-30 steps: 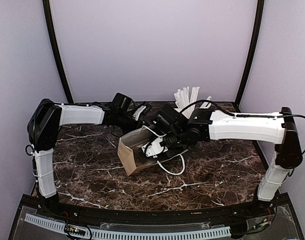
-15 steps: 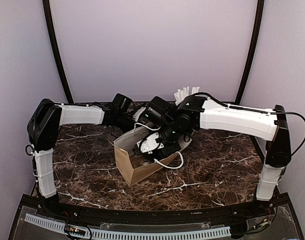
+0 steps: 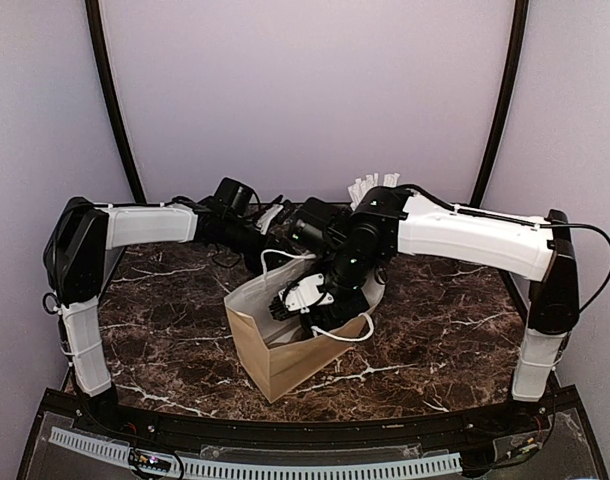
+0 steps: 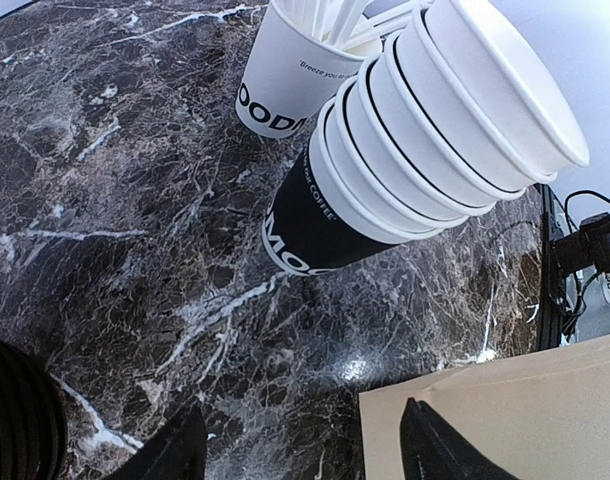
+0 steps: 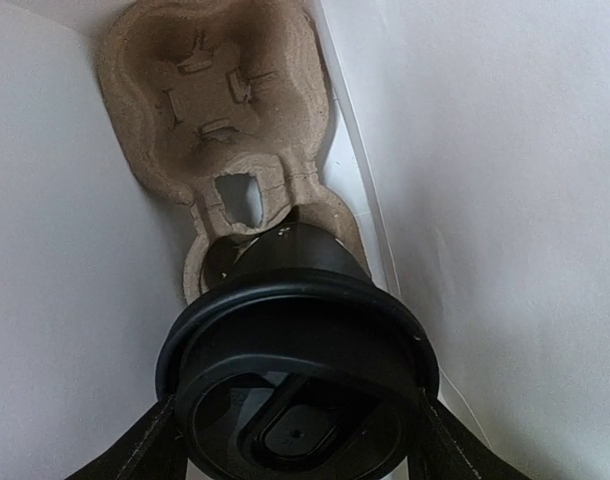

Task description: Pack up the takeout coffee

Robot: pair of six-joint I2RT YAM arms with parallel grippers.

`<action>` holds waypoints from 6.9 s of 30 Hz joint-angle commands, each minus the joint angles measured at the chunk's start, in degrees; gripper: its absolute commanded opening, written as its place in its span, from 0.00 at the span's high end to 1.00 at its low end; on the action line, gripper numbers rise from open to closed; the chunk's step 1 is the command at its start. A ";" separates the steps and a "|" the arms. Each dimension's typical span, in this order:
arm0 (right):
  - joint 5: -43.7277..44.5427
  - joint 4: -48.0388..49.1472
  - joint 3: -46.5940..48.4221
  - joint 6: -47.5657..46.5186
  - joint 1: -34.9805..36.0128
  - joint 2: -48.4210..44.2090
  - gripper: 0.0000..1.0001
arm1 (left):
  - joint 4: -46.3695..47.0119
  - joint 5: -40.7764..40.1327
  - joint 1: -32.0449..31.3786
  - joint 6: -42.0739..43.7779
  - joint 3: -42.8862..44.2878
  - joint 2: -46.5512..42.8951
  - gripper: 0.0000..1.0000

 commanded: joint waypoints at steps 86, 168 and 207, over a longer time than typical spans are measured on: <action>-2.49 -8.99 -6.18 0.88 -2.38 9.66 1.00 | -6.76 0.23 0.28 0.54 -2.98 -9.51 0.31; 14.34 -2.89 13.36 3.53 -12.24 -26.20 0.01 | -27.98 -17.28 -17.08 7.04 11.37 -24.53 1.00; 11.80 -0.61 12.36 5.11 -22.22 -17.47 0.01 | -19.93 -26.70 -17.20 7.05 -9.10 -44.05 1.00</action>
